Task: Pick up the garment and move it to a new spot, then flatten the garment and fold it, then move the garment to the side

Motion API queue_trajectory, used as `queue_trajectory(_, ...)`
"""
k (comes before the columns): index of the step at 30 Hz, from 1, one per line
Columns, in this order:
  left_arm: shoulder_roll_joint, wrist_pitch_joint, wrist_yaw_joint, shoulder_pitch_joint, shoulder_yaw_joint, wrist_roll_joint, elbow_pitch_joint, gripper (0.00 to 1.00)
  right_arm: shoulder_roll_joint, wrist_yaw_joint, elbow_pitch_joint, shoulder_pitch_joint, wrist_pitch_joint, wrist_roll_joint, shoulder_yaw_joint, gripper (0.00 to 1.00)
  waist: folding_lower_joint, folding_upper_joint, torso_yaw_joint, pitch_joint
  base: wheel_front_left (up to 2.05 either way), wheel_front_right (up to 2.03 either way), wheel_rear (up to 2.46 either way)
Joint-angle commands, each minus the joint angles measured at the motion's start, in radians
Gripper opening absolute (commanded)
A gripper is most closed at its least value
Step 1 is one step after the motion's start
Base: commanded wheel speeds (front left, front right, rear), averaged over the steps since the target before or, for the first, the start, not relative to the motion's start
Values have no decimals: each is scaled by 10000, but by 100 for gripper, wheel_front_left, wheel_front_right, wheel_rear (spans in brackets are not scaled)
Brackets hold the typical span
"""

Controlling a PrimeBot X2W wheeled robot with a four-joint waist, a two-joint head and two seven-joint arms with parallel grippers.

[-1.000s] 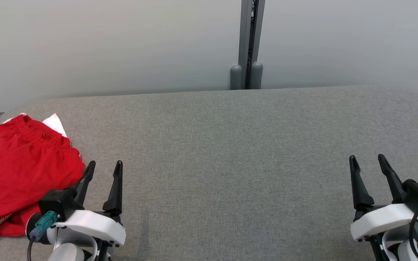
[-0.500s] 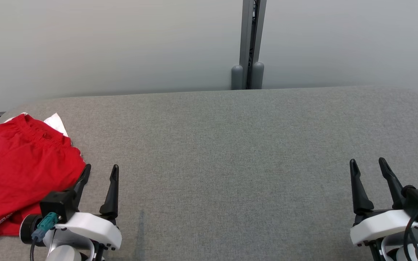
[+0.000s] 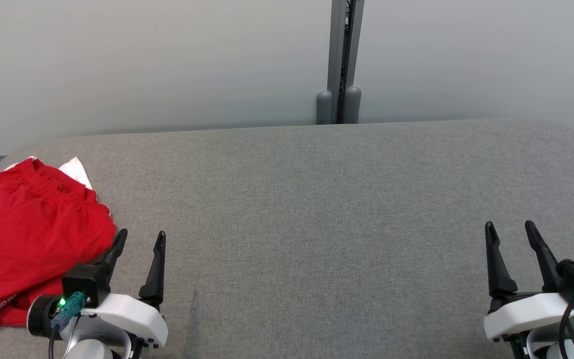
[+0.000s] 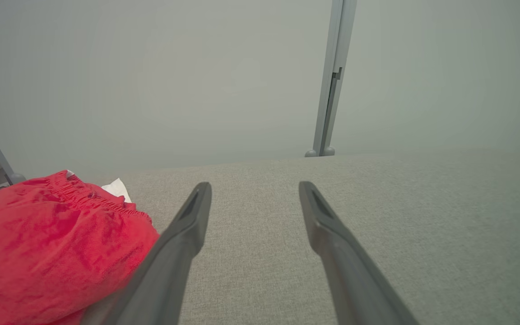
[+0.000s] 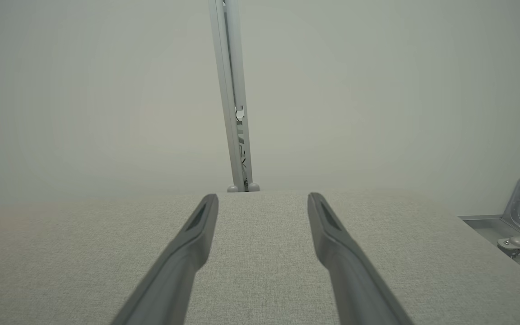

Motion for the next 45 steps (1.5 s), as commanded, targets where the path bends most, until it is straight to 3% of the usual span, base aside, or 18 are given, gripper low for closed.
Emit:
queue_trajectory(1,41,9,40,72,-5,-57,22,100,-41,22,13,71,40,136,-57,100,0,0,-11,-9,0,0,0)
queue_trajectory(25,142,34,180,-88,-63,-343,104,100,-43,22,198,-42,80,363,-112,100,0,0,112,52,0,0,0)
queue_trajectory(32,217,-31,288,-298,121,-505,71,100,-42,22,-130,-120,156,443,55,100,0,0,862,150,0,0,0)
queue_trajectory(45,247,-209,360,-233,251,-767,172,100,-47,22,-689,-193,440,669,769,100,0,0,3275,188,0,0,0)
